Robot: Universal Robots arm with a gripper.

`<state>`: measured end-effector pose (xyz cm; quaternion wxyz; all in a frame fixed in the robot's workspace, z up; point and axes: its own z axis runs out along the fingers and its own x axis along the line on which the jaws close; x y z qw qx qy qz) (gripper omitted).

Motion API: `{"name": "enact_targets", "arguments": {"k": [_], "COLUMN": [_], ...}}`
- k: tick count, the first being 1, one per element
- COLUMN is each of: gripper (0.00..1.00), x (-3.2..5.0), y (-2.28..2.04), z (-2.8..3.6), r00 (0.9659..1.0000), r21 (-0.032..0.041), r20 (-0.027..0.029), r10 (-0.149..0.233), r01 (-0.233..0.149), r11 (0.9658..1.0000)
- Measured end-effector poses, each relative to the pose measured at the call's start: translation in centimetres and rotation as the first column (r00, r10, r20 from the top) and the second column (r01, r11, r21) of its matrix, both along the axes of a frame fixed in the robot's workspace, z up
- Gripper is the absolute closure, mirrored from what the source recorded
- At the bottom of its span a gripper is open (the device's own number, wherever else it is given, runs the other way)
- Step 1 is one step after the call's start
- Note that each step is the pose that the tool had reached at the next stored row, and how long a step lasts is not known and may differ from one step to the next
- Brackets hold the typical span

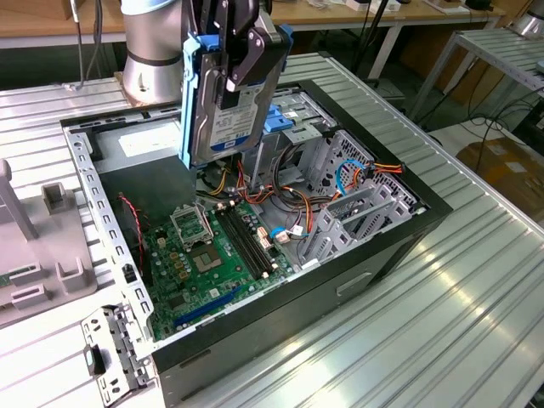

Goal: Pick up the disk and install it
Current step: 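Pick up the disk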

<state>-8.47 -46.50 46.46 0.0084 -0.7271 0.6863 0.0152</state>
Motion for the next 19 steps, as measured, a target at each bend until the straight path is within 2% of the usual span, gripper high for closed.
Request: {"name": "enact_targets", "arguments": {"k": [7, 13, 19], "gripper": [0.64, 0.64, 0.64], "x": [0.00, 0.00, 0.02], "y": [-0.15, -0.43, -0.50], "z": [0.00, 0.00, -0.02], "r00": [1.0000, 1.0000, 1.0000], "r21": [0.0003, 0.0008, 0.0012], "r20": [0.0000, 0.0000, 0.0000], "r10": [0.000, 0.000, 0.000], "r01": [0.000, 0.000, 0.000], "r11": [1.0000, 1.0000, 1.0000]}}
